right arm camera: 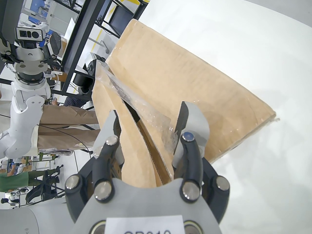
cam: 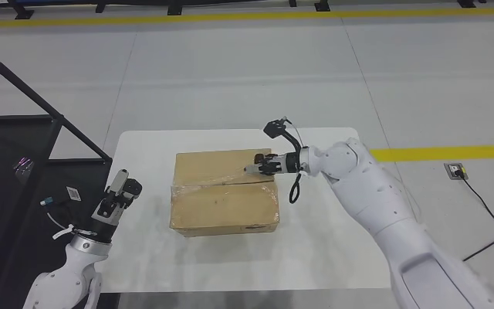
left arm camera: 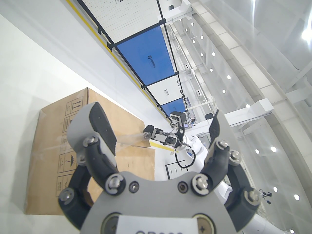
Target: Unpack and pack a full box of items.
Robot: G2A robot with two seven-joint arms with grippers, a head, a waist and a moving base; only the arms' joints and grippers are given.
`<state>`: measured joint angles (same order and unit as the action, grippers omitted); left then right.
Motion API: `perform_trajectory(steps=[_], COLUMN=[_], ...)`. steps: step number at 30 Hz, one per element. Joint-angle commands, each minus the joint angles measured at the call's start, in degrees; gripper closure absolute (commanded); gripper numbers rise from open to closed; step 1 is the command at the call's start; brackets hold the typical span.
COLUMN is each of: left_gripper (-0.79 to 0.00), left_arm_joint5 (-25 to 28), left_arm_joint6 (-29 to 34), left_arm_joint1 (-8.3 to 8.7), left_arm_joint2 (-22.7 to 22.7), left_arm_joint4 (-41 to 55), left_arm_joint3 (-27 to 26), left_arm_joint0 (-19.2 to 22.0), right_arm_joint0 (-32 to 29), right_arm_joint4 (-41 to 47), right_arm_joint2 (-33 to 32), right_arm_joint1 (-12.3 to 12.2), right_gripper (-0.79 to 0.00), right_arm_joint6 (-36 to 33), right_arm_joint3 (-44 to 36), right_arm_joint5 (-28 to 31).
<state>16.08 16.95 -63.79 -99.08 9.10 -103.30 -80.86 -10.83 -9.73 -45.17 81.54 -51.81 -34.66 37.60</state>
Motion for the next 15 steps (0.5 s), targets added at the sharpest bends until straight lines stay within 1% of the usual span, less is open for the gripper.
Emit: perform_trajectory(steps=[1,7,12,15], left_gripper=[-0.785,-0.785,-0.785,-0.785], left_arm_joint5=[0.00,0.00,0.00,0.00], left_arm_joint6=[0.00,0.00,0.00,0.00], left_arm_joint1=[0.00,0.00,0.00,0.00], left_arm_joint2=[0.00,0.00,0.00,0.00], left_arm_joint4=[0.00,0.00,0.00,0.00], left_arm_joint3=[0.00,0.00,0.00,0.00], left_arm_joint0=[0.00,0.00,0.00,0.00], right_arm_joint0=[-0.19,-1.24,-2.75,-4.45], right_arm_joint4=[0.06,-0.18,-0.54,-0.95], right_arm_joint2=[-0.36,-1.33,-2.47,-3.67], right_arm_joint1=[-0.17,-0.80,-1.57,-2.37], right_gripper=[0.000,0.000,0.000,0.000], right_arm_joint6=[0.28,0.28,-0.27,-0.63], right_arm_joint3=[-0.21,-2.41,-6.81,-10.90], right_arm_joint5=[-0.05,-1.66,-6.08,-8.76])
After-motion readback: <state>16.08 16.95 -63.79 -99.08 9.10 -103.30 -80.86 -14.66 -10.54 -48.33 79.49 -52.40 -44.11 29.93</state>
